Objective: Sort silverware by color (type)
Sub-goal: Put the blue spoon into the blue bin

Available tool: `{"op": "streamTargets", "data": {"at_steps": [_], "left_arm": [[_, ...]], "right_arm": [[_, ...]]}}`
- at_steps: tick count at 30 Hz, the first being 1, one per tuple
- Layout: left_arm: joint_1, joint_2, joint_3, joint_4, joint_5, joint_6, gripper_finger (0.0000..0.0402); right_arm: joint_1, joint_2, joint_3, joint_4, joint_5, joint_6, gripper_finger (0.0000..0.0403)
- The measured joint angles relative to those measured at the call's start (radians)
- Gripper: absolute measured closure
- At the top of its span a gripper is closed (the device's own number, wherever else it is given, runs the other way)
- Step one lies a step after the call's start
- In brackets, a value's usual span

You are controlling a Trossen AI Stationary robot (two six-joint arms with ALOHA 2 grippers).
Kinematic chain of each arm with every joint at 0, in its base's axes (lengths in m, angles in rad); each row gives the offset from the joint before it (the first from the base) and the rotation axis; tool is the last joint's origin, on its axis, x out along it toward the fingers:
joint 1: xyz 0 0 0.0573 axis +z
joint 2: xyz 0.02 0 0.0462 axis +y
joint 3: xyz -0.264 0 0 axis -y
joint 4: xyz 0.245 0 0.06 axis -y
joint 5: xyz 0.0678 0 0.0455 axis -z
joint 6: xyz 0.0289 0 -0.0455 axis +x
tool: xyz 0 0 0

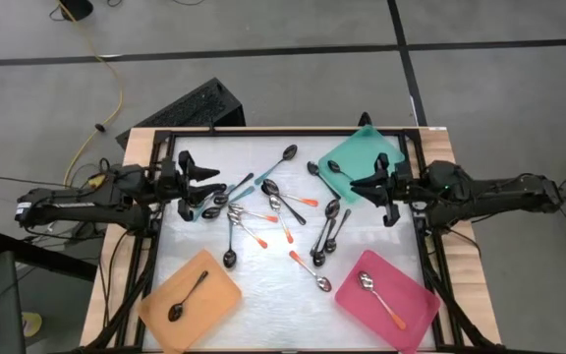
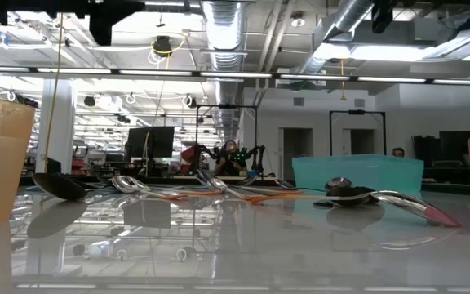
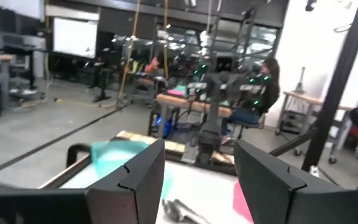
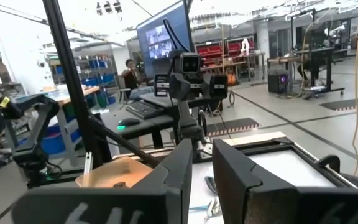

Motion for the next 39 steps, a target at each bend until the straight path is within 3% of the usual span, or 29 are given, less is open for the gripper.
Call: {"op": "streamTargets", "data": {"at_steps": [16,22,29,34,39], "left_arm": [[0.0,-0.007,-0.104,0.05,-0.021,-0.072,0.0225],[0.0,-0.008,-0.11,0.064,0.004,-0.055,0.0225],[0.0,-0.022,-0.203,0.223,0.015,-0.079,0.0225],[0.001,-0.082,-0.204,0.24,0.018,-0.11,0.0225],[0.001,-0.18,-0.204,0.223,0.016,-0.101,0.0225]], "right_arm": [[0.012,0.174,0.0,-0.001,0.006,-0.071,0.0322],[0.034,0.253,0.0,0.102,0.005,-0.08,0.0322],[0.058,0.335,0.0,0.232,0.004,-0.101,0.0322],[0.036,0.228,0.0,0.256,0.004,-0.11,0.0322],[0.014,0.02,0.001,0.131,0.004,-0.132,0.0322]]}}
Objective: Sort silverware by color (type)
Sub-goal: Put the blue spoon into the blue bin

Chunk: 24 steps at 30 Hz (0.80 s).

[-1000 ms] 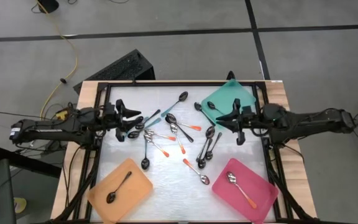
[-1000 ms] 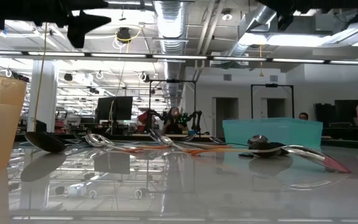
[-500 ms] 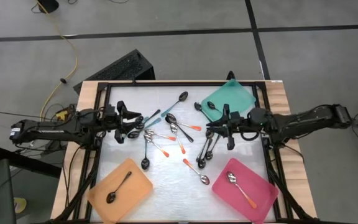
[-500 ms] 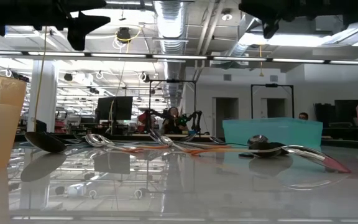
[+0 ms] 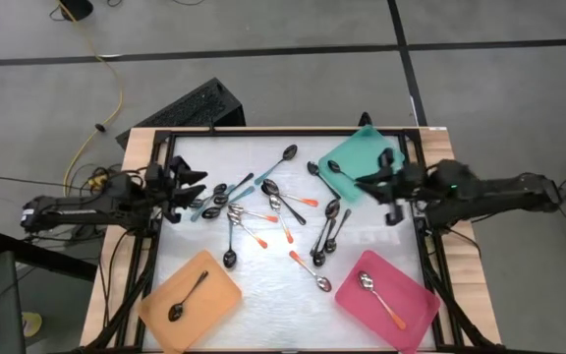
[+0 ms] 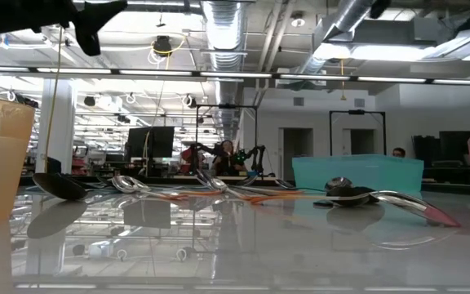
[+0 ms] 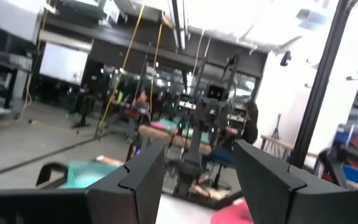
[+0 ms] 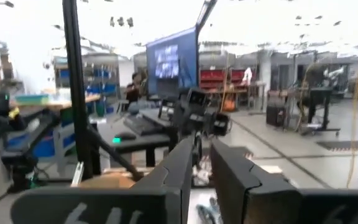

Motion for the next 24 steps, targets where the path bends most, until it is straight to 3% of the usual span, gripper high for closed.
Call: {"op": "streamTargets", "data": {"at_steps": [8,11,14,18,24], "left_arm": [[0.0,-0.087,0.0,-0.102,-0.003,0.001,0.0225],[0.0,-0.089,0.0,-0.1,-0.003,0.001,0.0225],[0.0,-0.088,0.0,-0.1,-0.003,0.001,0.0225],[0.0,-0.088,0.0,-0.102,-0.003,-0.006,0.0225],[0.0,-0.085,0.0,-0.107,-0.003,-0.006,0.0225]], "right_arm": [[-0.005,-0.311,0.002,-0.16,-0.001,0.082,0.0322],[0.001,-0.407,0.003,-0.349,0.004,0.105,0.0322],[-0.001,-0.495,0.0,-0.579,0.092,0.134,0.0322],[-0.001,-0.589,0.0,-0.75,0.218,0.229,0.0322],[0.0,-0.647,-0.038,-0.837,0.185,0.239,0.0322]]}}
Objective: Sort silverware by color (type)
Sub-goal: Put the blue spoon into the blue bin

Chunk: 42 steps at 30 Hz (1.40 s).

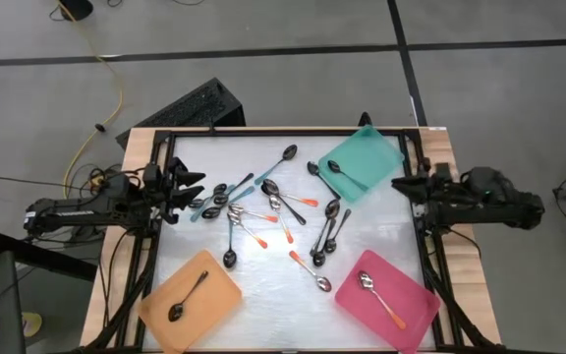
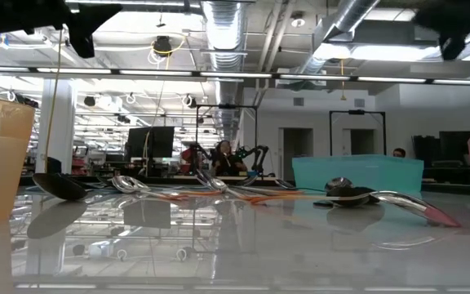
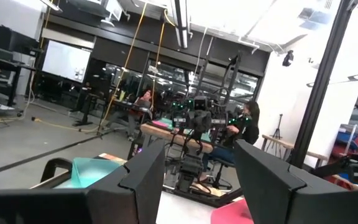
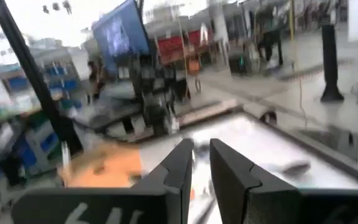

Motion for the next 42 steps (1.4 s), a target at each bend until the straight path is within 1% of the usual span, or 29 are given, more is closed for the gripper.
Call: {"op": "streamTargets", "data": {"at_steps": [1,5,8,11,15,19,25,30,40,42], "left_arm": [[0.0,0.003,0.0,-0.001,-0.001,0.004,0.0225],[0.0,0.012,0.0,0.0,-0.01,0.01,0.0225],[0.0,0.019,0.0,-0.001,-0.008,0.009,0.0225],[0.0,0.027,0.0,-0.014,0.019,0.008,0.0225],[0.0,0.027,0.0,-0.061,0.033,0.007,0.0225],[0.0,0.027,0.0,-0.103,0.028,0.002,0.0225],[0.0,0.027,-0.001,-0.151,0.028,0.028,0.0225],[0.0,0.026,-0.04,-0.108,0.029,0.06,0.0225],[0.0,0.026,-0.173,0.064,0.01,0.019,0.0225],[0.0,0.026,-0.187,0.077,0.001,0.016,0.0225]], "right_arm": [[0.0,0.0,-0.019,0.003,0.0,0.0,0.0322],[0.0,0.014,-0.154,0.137,-0.001,-0.003,0.0322],[0.0,0.014,-0.255,0.285,-0.001,-0.003,0.0322],[0.0,0.014,-0.345,0.412,-0.002,-0.003,0.0322],[0.0,0.013,-0.428,0.595,-0.003,-0.002,0.0322],[0.0,0.014,-0.482,0.693,-0.008,-0.001,0.0322],[0.0,0.016,-0.486,0.685,-0.008,-0.001,0.0322],[0.0,0.016,-0.486,0.668,-0.008,-0.011,0.0322],[0.0,0.016,-0.487,0.624,-0.007,-0.011,0.0322],[0.0,0.016,-0.487,0.614,-0.007,-0.011,0.0322]]}}
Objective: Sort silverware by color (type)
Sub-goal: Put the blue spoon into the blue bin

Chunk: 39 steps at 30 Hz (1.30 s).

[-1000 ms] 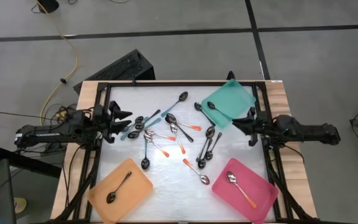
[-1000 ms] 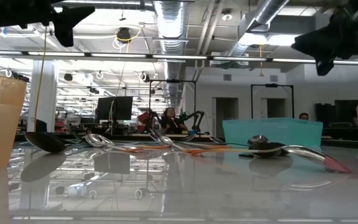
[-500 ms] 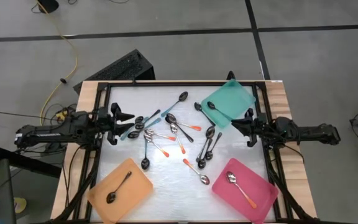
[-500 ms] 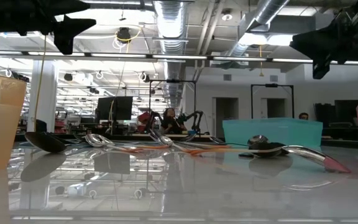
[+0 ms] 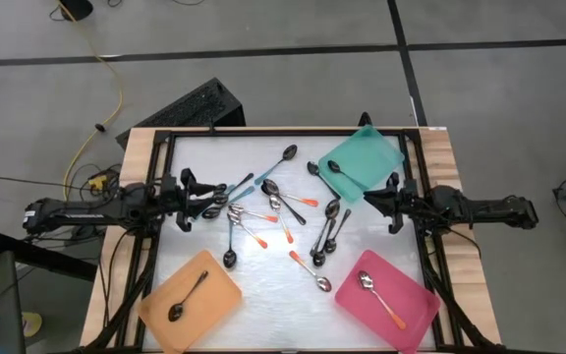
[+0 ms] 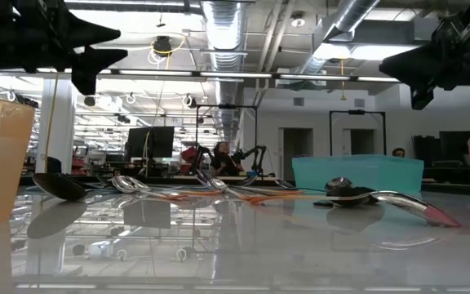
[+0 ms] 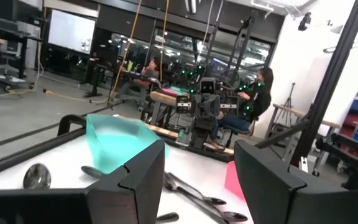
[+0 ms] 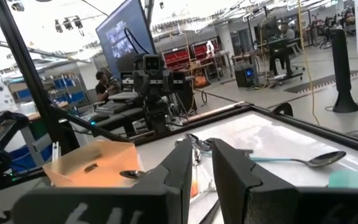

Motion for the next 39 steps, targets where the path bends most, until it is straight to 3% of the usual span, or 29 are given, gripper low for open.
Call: {"op": "streamTargets", "data": {"at_steps": [39], "left_arm": [[0.0,0.0,-0.042,0.012,-0.028,-0.026,0.0225]], "right_arm": [[0.0,0.0,-0.001,-0.052,0.031,0.003,0.0322]]}}
